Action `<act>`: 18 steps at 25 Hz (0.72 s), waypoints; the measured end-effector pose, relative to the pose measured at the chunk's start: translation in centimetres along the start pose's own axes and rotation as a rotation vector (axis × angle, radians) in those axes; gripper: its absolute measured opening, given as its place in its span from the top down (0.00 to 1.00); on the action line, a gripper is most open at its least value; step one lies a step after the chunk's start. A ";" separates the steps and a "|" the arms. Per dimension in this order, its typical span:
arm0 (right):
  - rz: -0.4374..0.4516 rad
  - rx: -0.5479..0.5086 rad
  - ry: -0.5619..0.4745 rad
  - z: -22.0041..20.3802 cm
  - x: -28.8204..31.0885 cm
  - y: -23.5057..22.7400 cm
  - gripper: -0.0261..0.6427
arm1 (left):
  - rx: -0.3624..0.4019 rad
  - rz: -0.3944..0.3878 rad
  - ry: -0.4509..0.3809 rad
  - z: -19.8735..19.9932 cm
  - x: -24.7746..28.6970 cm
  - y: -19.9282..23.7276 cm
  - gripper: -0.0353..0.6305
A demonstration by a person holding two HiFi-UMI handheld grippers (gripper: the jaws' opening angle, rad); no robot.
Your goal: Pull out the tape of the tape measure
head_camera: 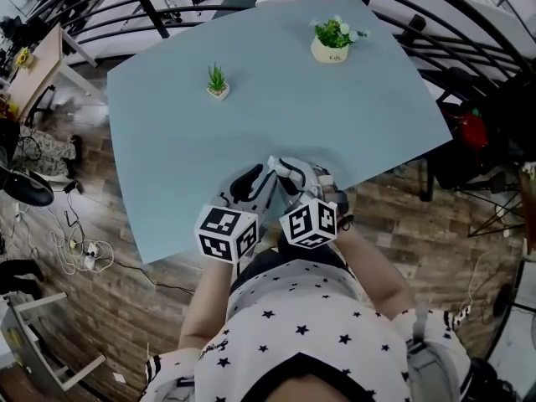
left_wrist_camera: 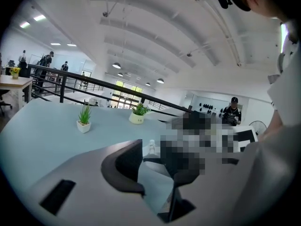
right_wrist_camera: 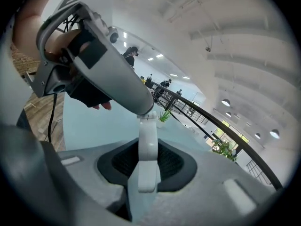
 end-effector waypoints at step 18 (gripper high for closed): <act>-0.047 -0.079 -0.054 3.2 -4.6 2.2 0.81 | 0.033 -0.042 -0.005 -1.6 -3.9 -3.0 0.88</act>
Point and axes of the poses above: the fingertips, and each gripper's own axes: x forward along the fingers, y to its left, z out of its top, the point moved 2 cm from there along -x, backward along the fingers, and after that the axes turned 15 degrees about -x, right-handed, at the moved point
